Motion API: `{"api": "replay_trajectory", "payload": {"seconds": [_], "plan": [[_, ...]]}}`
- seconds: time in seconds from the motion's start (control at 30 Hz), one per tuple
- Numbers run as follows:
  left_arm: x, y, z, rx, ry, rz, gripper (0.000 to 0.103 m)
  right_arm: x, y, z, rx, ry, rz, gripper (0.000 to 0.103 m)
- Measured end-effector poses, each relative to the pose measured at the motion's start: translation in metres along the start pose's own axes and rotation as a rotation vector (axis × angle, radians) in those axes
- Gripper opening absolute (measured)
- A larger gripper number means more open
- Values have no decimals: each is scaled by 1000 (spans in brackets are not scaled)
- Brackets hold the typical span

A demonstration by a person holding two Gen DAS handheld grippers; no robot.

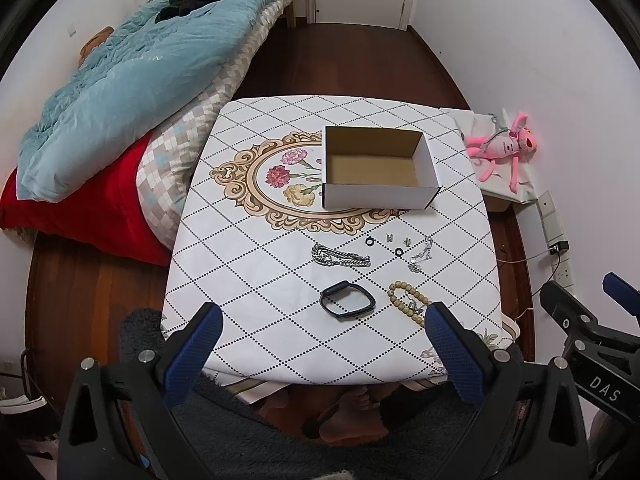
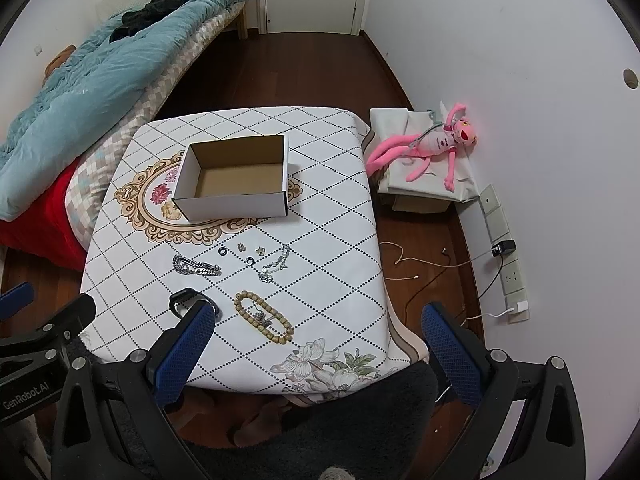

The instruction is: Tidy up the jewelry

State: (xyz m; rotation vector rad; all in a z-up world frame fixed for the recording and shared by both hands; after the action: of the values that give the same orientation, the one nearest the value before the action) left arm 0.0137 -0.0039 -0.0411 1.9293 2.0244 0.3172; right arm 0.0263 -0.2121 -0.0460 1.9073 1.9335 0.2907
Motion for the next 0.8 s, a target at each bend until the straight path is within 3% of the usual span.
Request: {"api": "replay_trajectory", "payload": {"seconds": [0.8], "plan": [[-3, 2, -5, -7, 3, 11, 103, 0, 3, -5, -9, 3, 2, 103]]}}
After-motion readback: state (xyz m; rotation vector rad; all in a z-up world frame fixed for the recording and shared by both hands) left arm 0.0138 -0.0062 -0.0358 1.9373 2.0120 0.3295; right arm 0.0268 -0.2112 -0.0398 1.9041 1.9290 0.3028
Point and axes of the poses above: each gripper's, at about its wrist camera, not at the fingertips, and z roughly the way its jaws point, x to its left, y to its top, the point moved 5 cm from there along z, roughly the way its jaws point, and after that the axes turned 4 degrees about -y, right-handed, at the moved point
